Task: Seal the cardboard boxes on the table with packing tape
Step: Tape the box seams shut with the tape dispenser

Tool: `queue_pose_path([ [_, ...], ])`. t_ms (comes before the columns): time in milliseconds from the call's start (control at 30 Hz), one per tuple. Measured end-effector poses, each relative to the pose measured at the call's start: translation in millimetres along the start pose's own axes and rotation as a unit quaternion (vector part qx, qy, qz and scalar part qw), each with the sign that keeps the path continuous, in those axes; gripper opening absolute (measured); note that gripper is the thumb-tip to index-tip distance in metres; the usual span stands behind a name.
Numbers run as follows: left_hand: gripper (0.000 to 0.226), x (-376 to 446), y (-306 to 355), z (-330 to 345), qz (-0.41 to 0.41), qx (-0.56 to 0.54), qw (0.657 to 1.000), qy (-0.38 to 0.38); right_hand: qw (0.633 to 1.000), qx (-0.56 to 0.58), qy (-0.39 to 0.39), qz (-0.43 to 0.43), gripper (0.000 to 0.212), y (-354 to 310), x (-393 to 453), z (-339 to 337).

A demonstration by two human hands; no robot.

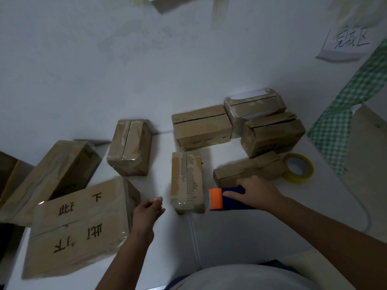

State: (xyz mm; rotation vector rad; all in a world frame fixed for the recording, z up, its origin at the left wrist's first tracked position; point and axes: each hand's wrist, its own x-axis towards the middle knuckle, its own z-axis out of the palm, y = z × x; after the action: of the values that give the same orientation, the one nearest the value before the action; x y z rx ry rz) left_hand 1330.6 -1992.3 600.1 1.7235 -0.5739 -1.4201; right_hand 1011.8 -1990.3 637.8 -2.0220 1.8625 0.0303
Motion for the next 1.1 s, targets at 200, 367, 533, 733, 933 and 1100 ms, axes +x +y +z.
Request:
queue_pose_path([
  [200,0.013,-2.2,-3.2,-4.3,0.009,0.021,1.0,0.012,1.0,-0.021,0.01,-0.012,0.067,-1.0,2.9,7.3],
  [367,0.011,0.9,-3.7,-1.0,0.01,0.009,1.0,0.021,1.0,-0.02,0.009,-0.013,0.064,-1.1,6.1,11.4],
  [533,0.016,3.2,-6.7,4.6,0.023,0.049,0.998,0.023,0.999,-0.042,-0.013,0.0,0.062,-1.2,13.2,12.4],
  [733,0.049,4.9,-12.7,16.4,0.059,0.252,0.966,-0.001,0.996,-0.066,-0.057,0.012,0.065,-11.8,19.8,17.9],
  [933,0.056,22.8,-2.0,11.6,0.032,0.252,0.967,-0.036,0.997,-0.037,-0.059,0.041,0.072,-22.3,21.5,34.3],
  [1100,0.054,28.5,1.8,9.8,0.01,0.27,0.961,-0.057,0.994,-0.006,-0.082,0.066,0.071,-22.0,19.1,39.7],
])
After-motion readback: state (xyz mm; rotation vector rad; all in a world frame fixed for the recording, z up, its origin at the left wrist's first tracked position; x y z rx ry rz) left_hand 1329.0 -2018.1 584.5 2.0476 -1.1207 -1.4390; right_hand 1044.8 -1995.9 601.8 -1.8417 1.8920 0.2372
